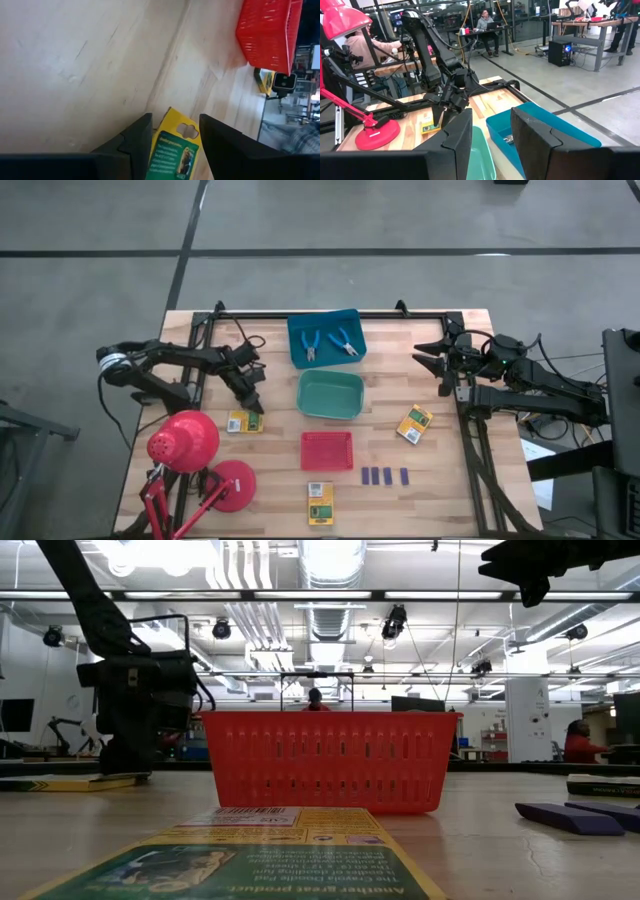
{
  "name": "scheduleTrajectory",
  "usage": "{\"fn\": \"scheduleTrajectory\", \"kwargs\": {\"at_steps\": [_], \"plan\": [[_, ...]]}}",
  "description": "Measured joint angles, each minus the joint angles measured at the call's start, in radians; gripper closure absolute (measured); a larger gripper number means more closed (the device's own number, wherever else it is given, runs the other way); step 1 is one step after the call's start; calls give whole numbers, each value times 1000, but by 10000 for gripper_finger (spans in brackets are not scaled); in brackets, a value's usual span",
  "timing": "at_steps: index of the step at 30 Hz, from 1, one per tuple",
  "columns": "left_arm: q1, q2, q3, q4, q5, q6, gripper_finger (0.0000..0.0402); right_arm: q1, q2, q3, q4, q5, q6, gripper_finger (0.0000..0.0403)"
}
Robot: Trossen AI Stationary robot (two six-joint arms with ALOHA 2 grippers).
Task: Pick & Place School Supplies
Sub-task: Put the yellow crayon box in the green bin
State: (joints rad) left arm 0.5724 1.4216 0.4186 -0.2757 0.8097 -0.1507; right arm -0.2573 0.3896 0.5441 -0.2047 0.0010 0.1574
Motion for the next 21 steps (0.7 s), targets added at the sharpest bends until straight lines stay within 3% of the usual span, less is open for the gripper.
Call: {"fn": "scheduleTrajectory", "kwargs": {"at_steps": [14,21], "plan": [[-49,3,46,164,-48,-95,234,0,0,0,0,0,0,275],[-148,-10,106,86,-271,-340,234,0,0,0,0,0,0,275]]}}
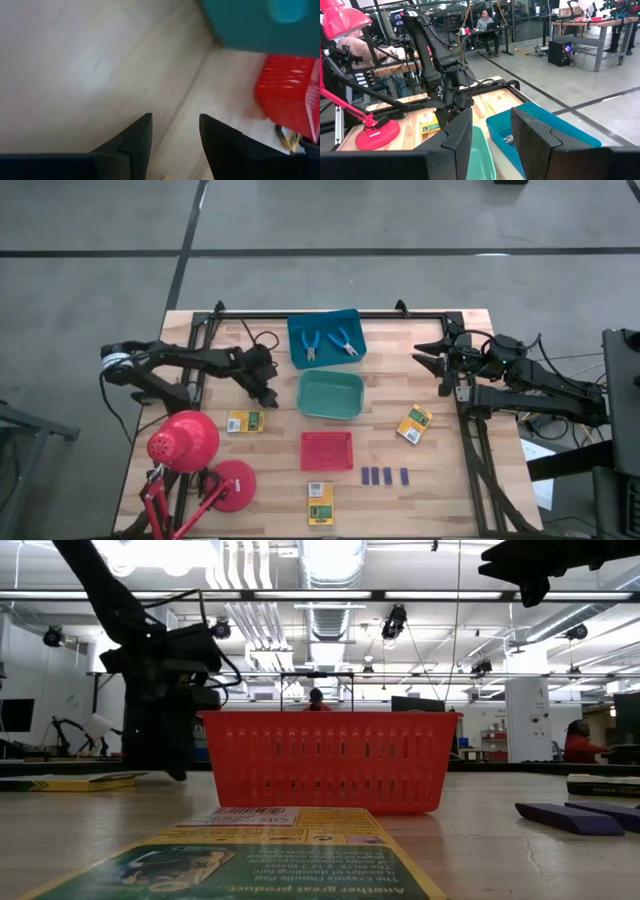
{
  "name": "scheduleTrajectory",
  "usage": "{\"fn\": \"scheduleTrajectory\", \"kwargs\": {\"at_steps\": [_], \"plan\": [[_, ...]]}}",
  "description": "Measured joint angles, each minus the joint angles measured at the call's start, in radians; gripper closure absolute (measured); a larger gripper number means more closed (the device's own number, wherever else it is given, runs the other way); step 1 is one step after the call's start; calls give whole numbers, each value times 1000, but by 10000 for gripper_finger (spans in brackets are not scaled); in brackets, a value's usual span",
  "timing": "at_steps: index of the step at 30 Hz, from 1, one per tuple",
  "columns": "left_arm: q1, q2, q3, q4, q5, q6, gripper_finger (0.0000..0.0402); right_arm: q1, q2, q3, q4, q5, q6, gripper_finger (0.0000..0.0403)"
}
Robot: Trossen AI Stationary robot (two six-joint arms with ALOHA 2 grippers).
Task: Pick & Place School Supplies
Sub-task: Put the yellow crayon box in the green bin
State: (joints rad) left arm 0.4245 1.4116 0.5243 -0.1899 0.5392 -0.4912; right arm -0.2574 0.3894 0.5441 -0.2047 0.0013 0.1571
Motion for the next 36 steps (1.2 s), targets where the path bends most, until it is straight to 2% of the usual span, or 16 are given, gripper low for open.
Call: {"fn": "scheduleTrajectory", "kwargs": {"at_steps": [6,10,15,18,25,29,36], "plan": [[-98,-12,98,-183,-213,-339,234,0,0,0,0,0,0,275],[-169,-23,210,-316,-352,-399,234,0,0,0,0,0,0,275],[-275,-4,399,-633,-559,-686,234,0,0,0,0,0,0,275],[-339,27,488,-751,-628,-719,234,0,0,0,0,0,0,275],[-437,161,604,-963,-653,-899,234,0,0,0,0,0,0,275],[-473,251,669,-1020,-650,-928,234,0,0,0,0,0,0,275],[-498,403,805,-1112,-623,-1111,234,0,0,0,0,0,0,275]]}}
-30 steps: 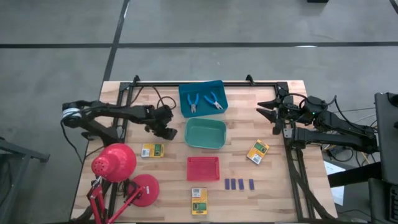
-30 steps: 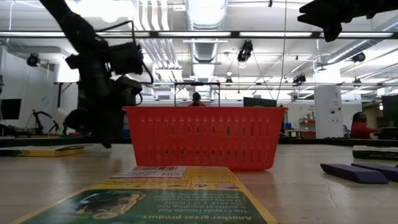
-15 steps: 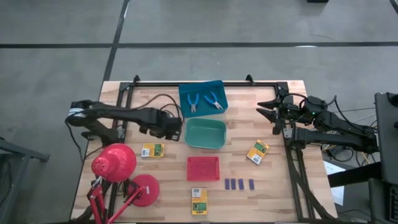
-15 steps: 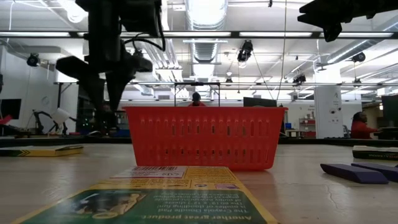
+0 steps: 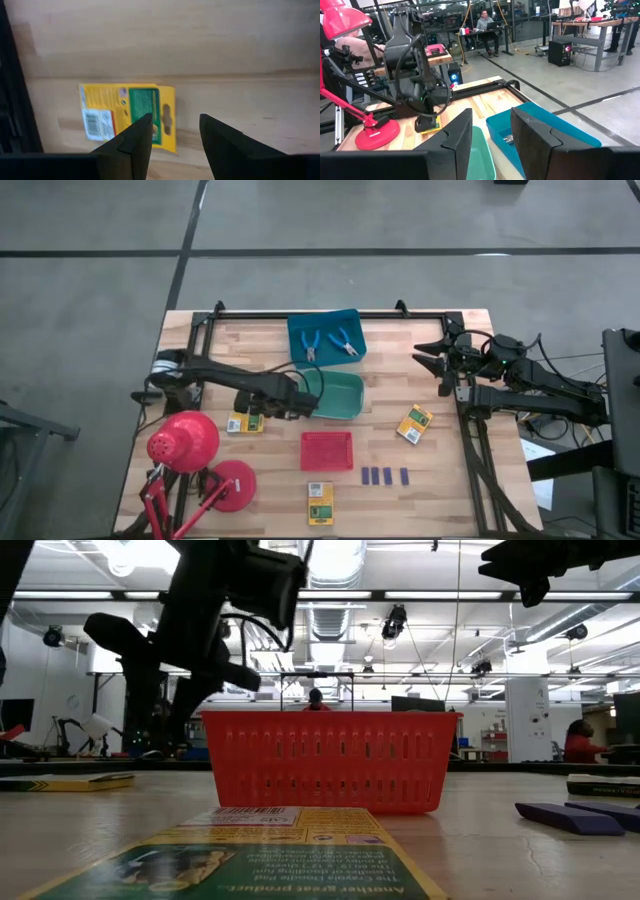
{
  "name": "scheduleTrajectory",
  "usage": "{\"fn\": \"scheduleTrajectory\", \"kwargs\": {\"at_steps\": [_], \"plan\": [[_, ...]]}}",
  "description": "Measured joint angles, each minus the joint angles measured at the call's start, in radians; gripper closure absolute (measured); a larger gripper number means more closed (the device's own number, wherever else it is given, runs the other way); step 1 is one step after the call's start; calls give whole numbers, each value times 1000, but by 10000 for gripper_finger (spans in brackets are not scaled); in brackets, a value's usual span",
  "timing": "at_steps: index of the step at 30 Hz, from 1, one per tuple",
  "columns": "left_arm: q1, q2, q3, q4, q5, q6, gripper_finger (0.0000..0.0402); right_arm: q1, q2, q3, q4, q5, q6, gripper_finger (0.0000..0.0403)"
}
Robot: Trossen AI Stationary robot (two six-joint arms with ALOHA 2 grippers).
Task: Pick & Place School Supplies
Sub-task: Put the yellow crayon box in the green bin
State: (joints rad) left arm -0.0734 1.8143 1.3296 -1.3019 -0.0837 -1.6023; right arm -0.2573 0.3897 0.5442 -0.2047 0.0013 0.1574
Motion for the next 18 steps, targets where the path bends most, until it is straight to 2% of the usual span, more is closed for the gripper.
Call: {"fn": "scheduleTrajectory", "kwargs": {"at_steps": [5,11,18], "plan": [[0,79,60,-19,50,-9,234,0,0,0,0,0,0,275],[-10,116,58,-22,122,-21,234,0,0,0,0,0,0,275],[-23,126,57,-61,119,-17,234,0,0,0,0,0,0,275]]}}
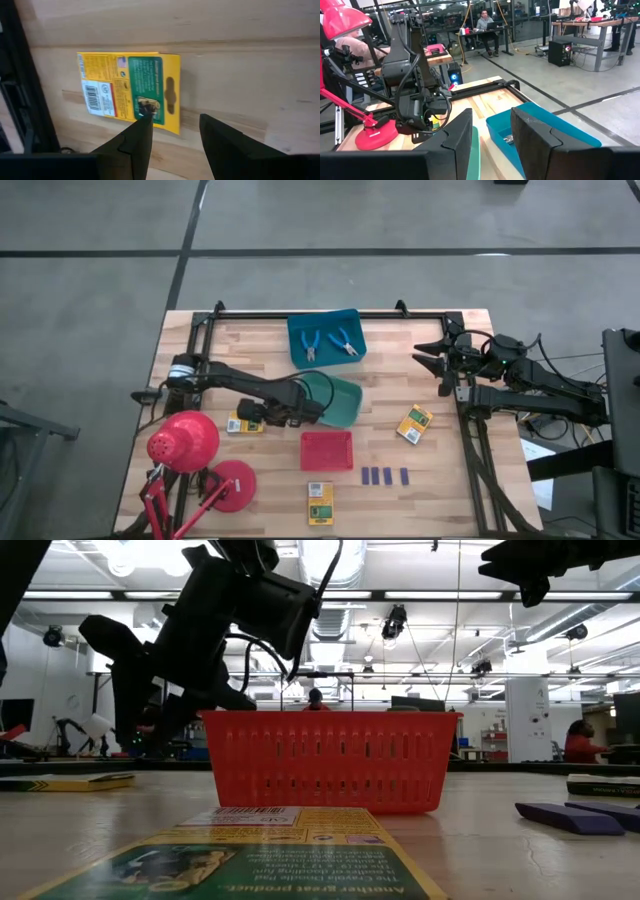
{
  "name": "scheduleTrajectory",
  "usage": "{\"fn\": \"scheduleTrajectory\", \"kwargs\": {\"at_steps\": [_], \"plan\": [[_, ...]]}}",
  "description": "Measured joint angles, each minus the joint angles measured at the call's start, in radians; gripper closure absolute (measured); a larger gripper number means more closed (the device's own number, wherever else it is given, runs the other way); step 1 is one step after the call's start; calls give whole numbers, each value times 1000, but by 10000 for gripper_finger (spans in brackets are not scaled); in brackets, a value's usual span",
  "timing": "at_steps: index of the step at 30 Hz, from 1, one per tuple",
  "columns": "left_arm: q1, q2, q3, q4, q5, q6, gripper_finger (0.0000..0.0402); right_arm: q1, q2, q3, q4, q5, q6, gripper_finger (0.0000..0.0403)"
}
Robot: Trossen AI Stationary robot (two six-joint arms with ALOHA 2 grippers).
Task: Pick & Place School Supplies
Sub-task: Put the yellow crayon box in the green bin
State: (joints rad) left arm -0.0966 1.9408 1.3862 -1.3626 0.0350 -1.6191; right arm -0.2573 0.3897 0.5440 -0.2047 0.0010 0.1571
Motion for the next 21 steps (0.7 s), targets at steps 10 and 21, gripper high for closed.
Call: {"fn": "scheduleTrajectory", "kwargs": {"at_steps": [10,21], "plan": [[-1,-50,-8,-9,-64,13,234,0,0,0,0,0,0,275],[-46,-66,-20,38,-73,22,234,0,0,0,0,0,0,275]]}}
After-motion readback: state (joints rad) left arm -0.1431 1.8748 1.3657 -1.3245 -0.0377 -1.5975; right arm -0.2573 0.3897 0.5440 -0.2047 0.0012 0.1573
